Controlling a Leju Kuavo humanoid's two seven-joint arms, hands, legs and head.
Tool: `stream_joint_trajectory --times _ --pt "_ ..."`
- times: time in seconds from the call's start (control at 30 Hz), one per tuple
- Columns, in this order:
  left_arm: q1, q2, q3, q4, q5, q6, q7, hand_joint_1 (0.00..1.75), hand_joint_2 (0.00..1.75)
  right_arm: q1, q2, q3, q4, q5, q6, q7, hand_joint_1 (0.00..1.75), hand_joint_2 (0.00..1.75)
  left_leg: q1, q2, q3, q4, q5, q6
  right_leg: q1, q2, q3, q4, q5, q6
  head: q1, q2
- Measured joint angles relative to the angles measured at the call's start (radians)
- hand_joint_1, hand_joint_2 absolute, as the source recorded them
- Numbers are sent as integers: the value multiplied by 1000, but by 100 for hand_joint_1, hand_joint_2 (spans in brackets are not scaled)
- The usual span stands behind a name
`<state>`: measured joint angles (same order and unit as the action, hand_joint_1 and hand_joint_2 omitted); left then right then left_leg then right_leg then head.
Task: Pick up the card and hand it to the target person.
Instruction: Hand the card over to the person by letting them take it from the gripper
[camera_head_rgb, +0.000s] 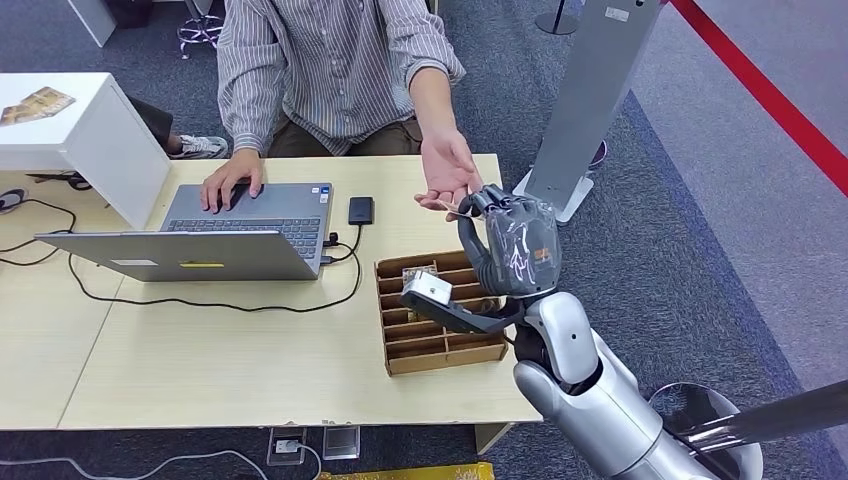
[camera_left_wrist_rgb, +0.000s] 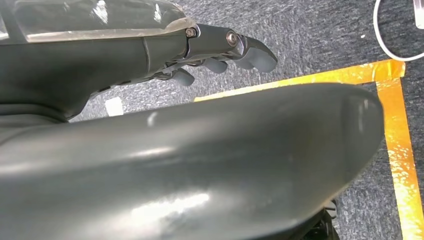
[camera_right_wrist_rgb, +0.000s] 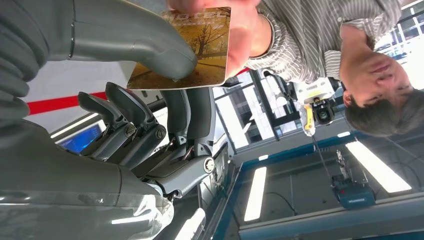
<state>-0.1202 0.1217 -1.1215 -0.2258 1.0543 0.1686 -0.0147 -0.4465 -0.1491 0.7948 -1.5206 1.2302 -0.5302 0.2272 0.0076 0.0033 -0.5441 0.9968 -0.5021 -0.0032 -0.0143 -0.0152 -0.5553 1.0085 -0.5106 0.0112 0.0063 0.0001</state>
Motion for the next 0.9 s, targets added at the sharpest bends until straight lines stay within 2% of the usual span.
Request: stream_joint_trajectory --times 0.07,0.17,0.2,0.3,0.5,0.7,0.77,0.9 --pt "2 0 0 0 2 0 0 0 0 -1 6 0 11 -13 -4 -6 171 175 0 0 0 0 0 0 0 0 0 0 0 0 0 0" --pt "5 0 0 0 4 0 0 0 131 -4 14 1 28 -25 -6 -10 43 175 0 0 0 0 0 0 0 0 0 0 0 0 1 0" --pt "6 0 0 0 4 1 0 0 131 -5 17 1 32 -31 -6 -12 0 175 0 0 0 0 0 0 0 0 0 0 0 0 1 0" --pt "7 0 -1 0 2 0 -1 0 0 -5 23 1 43 -49 -7 -19 0 175 0 0 0 0 0 0 0 0 0 0 0 0 1 0" --pt "10 0 0 0 20 -29 -10 0 0 -6 33 4 65 -65 -20 -23 0 175 0 0 0 0 0 0 0 0 0 0 0 0 0 0" --pt "11 0 0 0 25 -16 -8 0 0 -6 38 4 78 -106 -27 -17 0 175 0 0 0 0 0 0 0 0 0 0 0 0 1 0" --pt "12 0 0 0 31 -9 -3 0 0 -2 38 4 79 -207 -28 -42 0 175 0 0 0 0 0 0 0 0 0 0 0 0 1 0" --pt "12 0 0 0 40 3 2 0 0 20 40 1 78 -512 -19 -117 0 175 0 0 0 0 0 0 0 0 0 0 0 0 0 0"
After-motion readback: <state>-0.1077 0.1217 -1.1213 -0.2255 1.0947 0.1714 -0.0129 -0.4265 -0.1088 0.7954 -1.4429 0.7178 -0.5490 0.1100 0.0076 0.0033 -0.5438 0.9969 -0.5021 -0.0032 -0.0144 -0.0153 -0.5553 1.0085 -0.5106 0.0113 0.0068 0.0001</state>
